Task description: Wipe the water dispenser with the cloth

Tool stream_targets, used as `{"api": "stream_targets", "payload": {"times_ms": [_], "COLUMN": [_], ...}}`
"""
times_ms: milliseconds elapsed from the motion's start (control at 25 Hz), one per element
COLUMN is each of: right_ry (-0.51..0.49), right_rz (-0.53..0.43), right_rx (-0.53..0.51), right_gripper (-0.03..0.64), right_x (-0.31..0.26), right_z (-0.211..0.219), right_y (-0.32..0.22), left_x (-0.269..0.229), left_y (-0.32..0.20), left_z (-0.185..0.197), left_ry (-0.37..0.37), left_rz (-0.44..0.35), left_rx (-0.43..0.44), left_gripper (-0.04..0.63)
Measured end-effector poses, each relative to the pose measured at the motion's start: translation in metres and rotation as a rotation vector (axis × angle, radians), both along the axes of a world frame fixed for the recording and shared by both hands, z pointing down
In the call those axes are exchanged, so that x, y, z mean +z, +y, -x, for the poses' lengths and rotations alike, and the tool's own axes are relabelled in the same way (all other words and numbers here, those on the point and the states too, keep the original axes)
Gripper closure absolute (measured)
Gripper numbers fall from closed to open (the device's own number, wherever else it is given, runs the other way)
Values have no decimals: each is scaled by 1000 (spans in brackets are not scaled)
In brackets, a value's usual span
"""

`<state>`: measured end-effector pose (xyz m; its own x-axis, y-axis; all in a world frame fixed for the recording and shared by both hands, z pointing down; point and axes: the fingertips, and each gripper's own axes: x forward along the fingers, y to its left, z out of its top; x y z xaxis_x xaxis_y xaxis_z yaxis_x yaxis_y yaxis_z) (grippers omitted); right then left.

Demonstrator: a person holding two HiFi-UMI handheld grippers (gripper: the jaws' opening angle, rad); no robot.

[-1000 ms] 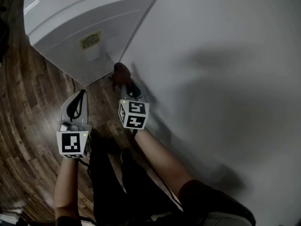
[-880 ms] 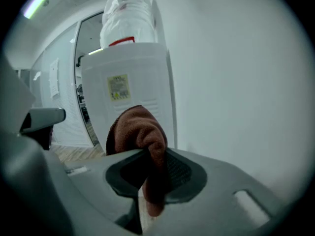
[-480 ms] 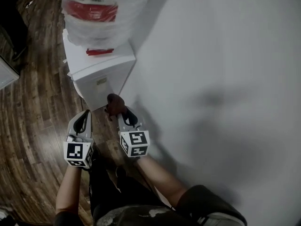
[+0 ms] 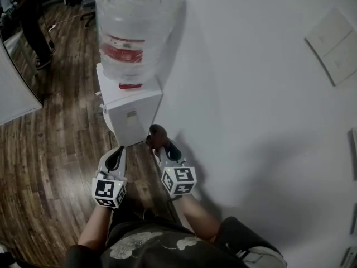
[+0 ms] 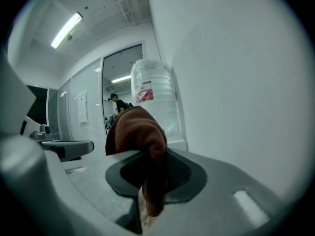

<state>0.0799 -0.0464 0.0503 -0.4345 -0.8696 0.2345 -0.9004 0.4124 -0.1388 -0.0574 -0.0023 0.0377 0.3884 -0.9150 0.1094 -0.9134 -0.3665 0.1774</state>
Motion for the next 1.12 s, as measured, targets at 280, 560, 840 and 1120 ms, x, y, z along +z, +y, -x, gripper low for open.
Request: {"api": "stream_targets", "payload": {"times_ms": [280,560,840,1120], "right_ry": [-36,-57,-99,-65], "right_rz": [-73,-83,-100,-96], "right_rx": [-56,-140,-105,-83], "right_gripper": [555,555,555,555], "right_x": [-39,-33,-39,-40], "right_z": [-12,-20,-32,-34], "right_y": [48,97,119,169], "left_x": [-38,-61,-51,-54], "left_y": [57,105,135,165], "left_z": [2,49,45,21], "left_ry": [-28,-74,-81,-74], "left_rz": [-50,-66,-38,-62], "left_rx": [-66,-223,-243,-143], "left_gripper": [575,575,575,575]}}
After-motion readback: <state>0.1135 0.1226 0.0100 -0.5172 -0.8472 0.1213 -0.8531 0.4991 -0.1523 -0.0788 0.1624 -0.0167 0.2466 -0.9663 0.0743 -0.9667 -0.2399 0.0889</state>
